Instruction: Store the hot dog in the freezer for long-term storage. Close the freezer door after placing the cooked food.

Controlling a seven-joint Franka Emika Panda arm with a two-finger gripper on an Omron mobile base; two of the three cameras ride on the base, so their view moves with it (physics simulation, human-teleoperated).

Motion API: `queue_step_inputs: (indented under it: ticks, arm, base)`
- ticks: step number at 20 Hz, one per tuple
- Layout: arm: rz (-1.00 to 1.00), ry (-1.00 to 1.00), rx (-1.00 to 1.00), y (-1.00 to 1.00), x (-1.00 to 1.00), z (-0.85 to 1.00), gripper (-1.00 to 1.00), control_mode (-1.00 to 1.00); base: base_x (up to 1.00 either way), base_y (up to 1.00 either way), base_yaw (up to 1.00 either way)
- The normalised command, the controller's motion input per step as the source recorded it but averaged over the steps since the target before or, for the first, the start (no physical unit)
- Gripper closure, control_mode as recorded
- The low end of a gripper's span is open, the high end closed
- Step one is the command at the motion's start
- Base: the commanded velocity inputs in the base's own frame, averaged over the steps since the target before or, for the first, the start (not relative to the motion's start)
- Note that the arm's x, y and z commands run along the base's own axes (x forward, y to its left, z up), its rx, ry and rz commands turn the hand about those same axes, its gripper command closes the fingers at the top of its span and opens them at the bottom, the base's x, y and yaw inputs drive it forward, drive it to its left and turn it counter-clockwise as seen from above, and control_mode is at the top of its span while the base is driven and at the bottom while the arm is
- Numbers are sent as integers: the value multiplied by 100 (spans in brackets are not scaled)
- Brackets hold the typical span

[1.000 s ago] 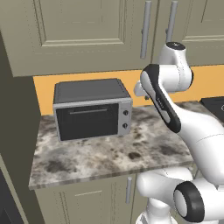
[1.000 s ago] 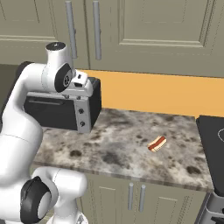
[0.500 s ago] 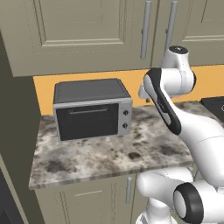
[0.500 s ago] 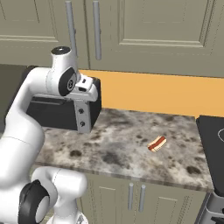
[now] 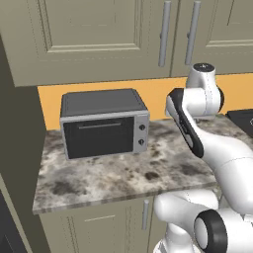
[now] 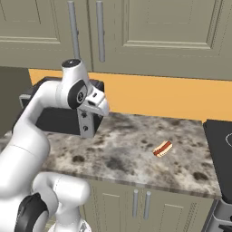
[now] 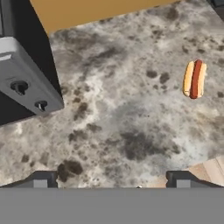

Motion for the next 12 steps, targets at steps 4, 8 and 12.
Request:
queue_step_inputs:
  ticks: [4,8,12]
  arm:
    - [-29,6,0,-55,0,-37,-100,-100]
    - [-23,9,1,-77,0,-38,-100,-100]
    - [-11,9,4,-86,0,-35,-100,-100]
  base:
    - [0,0,0]
    - [0,0,0]
    - [0,0,0]
